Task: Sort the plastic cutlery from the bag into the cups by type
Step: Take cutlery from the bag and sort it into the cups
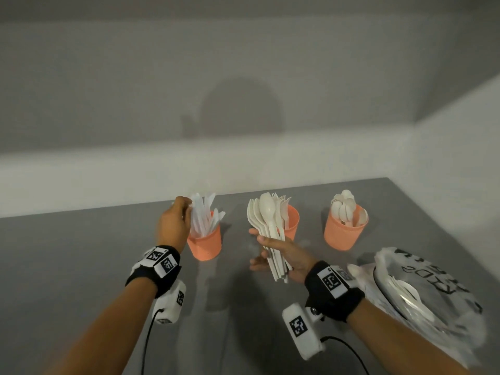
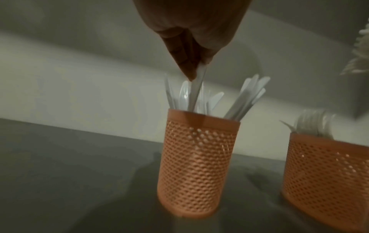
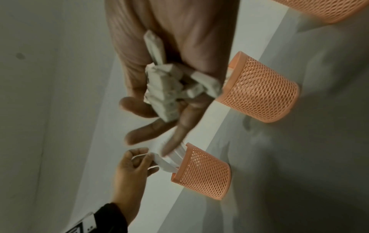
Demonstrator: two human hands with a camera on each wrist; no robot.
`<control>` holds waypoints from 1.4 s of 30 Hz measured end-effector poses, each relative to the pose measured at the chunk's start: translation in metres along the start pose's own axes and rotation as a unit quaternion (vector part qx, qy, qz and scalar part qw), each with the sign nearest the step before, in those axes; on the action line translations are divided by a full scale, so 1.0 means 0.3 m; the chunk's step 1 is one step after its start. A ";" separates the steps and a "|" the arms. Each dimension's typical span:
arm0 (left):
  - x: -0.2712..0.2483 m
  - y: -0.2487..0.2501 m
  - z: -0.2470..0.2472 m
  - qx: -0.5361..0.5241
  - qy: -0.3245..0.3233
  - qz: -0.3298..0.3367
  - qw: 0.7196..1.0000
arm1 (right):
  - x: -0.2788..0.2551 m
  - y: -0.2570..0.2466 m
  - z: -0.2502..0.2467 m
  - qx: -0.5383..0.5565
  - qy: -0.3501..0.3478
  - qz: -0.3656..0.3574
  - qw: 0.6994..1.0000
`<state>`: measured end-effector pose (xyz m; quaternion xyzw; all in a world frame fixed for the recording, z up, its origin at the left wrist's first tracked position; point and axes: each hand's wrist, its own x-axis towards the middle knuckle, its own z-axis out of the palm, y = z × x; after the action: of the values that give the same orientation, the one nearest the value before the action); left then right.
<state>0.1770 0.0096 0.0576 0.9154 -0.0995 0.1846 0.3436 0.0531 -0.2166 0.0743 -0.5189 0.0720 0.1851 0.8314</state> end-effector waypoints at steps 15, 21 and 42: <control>-0.199 0.397 0.071 -0.412 -0.248 -0.166 0.861 | -0.042 0.002 -0.002 -0.034 0.024 -0.007 0.999; -0.250 0.471 0.133 -0.407 -0.222 -0.175 0.869 | -0.112 0.012 -0.021 -0.088 0.030 -0.006 0.996; -0.232 0.608 0.168 -0.523 -0.125 -0.217 0.815 | -0.216 0.022 -0.171 -0.168 0.253 -0.141 0.942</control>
<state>0.0707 -0.1559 0.1023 0.6111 -0.0219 -0.0908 0.7860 -0.0053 -0.2748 0.0658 -0.6855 0.1737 -0.0623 0.7043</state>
